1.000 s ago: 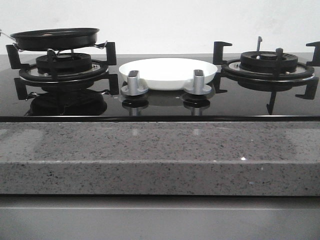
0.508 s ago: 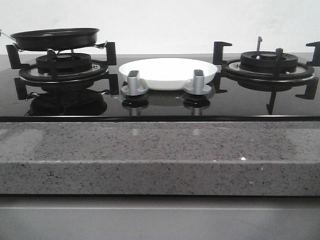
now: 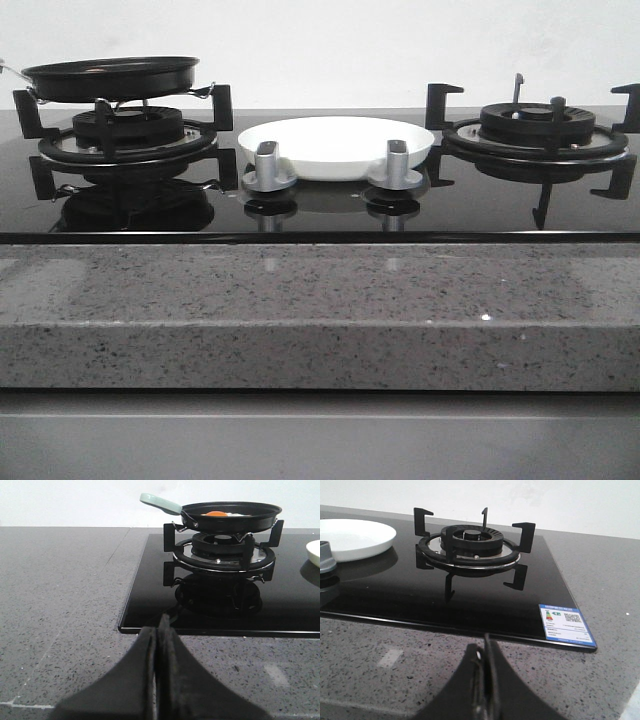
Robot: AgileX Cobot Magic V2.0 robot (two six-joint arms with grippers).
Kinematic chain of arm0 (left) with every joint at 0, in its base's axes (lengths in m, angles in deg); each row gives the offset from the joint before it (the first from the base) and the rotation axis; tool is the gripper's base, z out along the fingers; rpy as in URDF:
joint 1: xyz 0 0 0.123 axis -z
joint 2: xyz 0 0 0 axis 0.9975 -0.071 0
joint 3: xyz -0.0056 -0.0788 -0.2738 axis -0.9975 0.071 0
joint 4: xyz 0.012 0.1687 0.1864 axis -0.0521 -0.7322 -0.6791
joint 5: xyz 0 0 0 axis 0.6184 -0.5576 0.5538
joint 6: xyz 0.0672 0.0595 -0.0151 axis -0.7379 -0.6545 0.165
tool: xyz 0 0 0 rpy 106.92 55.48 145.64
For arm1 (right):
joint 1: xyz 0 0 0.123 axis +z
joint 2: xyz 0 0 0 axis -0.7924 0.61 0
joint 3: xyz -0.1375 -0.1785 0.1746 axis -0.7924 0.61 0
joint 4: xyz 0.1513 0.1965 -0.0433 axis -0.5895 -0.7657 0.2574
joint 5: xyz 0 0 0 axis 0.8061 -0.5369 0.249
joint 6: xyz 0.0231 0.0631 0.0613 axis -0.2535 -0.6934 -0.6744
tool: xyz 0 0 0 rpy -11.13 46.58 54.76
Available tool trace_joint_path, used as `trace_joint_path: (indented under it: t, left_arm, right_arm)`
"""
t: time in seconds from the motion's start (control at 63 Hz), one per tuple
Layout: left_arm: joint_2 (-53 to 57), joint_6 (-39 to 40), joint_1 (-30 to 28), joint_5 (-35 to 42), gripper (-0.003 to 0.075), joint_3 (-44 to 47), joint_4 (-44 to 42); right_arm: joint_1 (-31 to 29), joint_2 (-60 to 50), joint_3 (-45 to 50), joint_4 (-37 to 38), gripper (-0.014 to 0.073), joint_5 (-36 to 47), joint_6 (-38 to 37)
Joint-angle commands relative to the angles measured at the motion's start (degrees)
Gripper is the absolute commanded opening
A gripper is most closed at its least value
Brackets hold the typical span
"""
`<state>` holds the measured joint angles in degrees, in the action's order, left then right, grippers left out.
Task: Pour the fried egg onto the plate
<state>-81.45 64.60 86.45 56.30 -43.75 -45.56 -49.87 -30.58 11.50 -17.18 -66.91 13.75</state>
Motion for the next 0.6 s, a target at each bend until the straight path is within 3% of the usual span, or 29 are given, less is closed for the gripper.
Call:
trace_joint_path:
  t: [0.0, 0.238, 0.587]
  left_arm:
    - [0.9, 0.5, 0.0, 5.1, -0.002, 0.4, 0.4]
    - [0.9, 0.5, 0.0, 9.2, -0.002, 0.4, 0.3]
    - [0.9, 0.5, -0.2, 23.8, -0.002, -0.4, 3.1]
  right_arm:
    - [-0.3, -1.0, -0.2, 0.1, -0.0109, 4.3, 0.5]
    - [-0.3, -1.0, -0.2, 0.1, -0.0109, 4.9, 0.5]
    - [-0.3, -1.0, -1.9, 0.1, -0.0109, 7.4, 0.5]
